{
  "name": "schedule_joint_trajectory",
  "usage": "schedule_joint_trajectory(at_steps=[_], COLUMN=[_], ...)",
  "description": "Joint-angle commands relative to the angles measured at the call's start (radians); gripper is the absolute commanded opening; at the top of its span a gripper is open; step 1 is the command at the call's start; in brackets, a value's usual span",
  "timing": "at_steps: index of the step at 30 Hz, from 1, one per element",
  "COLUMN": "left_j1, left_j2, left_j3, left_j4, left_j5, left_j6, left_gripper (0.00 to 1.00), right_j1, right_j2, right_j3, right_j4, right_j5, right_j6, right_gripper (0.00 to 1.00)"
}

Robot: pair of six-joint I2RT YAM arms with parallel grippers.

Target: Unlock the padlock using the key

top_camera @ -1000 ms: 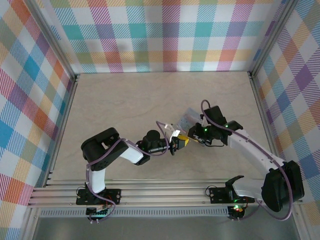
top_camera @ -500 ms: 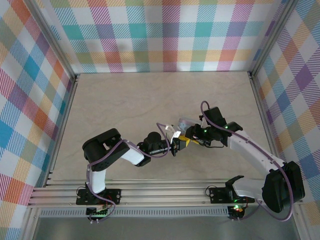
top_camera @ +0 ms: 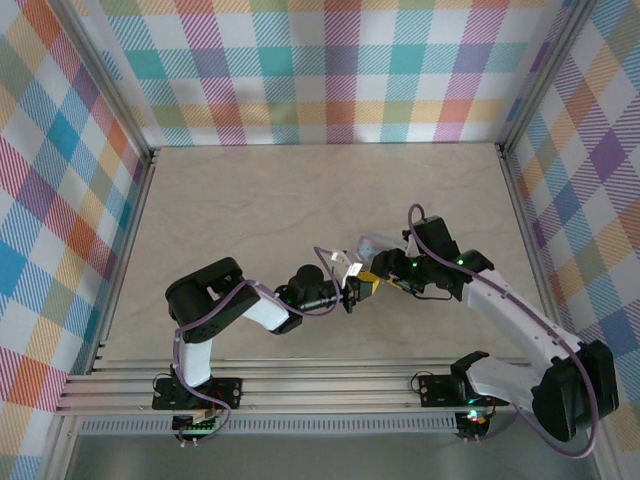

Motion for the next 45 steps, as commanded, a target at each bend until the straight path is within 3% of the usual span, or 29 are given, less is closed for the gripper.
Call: schedule_joint_trajectory(at_steps=[1, 15, 34, 45], left_j1=[-0.025, -0.039, -0.074, -0.093], left_j2=[-0.037, -0.071, -0.102, -0.116], left_j3=[0.008, 0.044, 0.066, 0.059], left_j4=[-0.017, -0.103, -0.167, -0.169], left_j5=[-0.029, -0.046, -0.076, -0.085], left_j6=[0.023, -0.03, -0.045, -0.047], left_gripper=[0.0, 0.0, 0.0, 0.0], right_j1=[0.007, 0.01, 0.012, 0.013], right_j2=[-0.045, -0.115, -0.052, -0.032], right_j3=[-0.05, -0.131, -0.106, -0.099], right_j4=[0.011, 0.043, 0.084, 0.095], right_j5=[0.059, 0.117, 0.103, 0.089], right_j6=[0.053, 0.105, 0.104, 0.097], right_gripper=[0.56, 0.56, 0.57, 0.5])
